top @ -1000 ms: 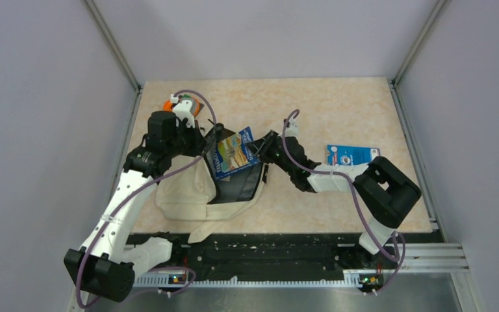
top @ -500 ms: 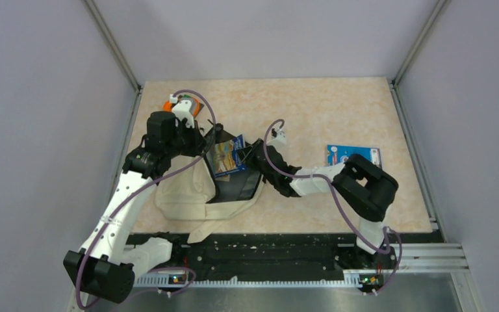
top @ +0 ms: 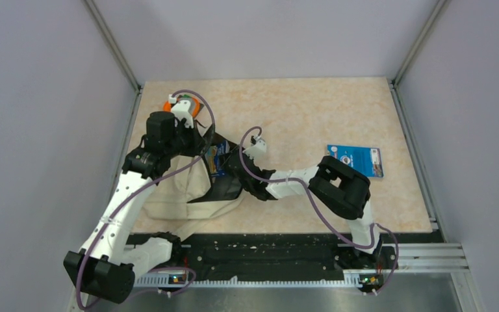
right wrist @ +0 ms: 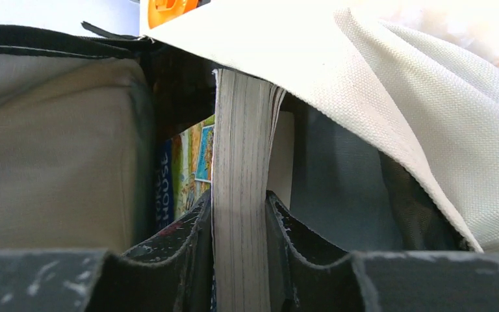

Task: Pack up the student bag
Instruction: Place the book in the student bag.

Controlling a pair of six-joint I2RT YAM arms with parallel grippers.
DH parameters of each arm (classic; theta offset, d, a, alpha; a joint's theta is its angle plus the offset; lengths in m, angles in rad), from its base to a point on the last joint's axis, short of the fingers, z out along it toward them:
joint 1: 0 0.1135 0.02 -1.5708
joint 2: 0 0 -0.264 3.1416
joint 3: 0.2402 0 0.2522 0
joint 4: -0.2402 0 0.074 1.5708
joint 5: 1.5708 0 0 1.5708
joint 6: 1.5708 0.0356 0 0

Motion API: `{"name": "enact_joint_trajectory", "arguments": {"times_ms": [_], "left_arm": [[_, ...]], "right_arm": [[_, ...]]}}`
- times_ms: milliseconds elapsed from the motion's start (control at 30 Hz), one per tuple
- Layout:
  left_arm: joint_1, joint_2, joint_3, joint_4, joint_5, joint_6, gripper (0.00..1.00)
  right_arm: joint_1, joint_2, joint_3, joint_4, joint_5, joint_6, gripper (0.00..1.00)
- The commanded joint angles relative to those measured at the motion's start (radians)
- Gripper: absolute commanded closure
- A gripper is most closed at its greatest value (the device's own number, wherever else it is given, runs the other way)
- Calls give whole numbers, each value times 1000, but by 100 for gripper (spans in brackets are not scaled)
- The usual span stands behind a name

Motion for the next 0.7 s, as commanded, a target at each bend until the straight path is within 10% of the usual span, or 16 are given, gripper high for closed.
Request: {"name": "enact_joint_trajectory", "arguments": {"times_ms": [0, 200, 667], "left_arm": [[3, -37, 5, 90, 12, -7, 100], [3, -42, 5, 91, 14, -8, 100], [3, -38, 4, 95, 27, -13, 100]], "right_arm": [[33, -2, 12, -65, -3, -75, 60], [31, -78, -59, -46, -50, -162, 28], [32, -133, -126, 22, -103, -204, 52]]}}
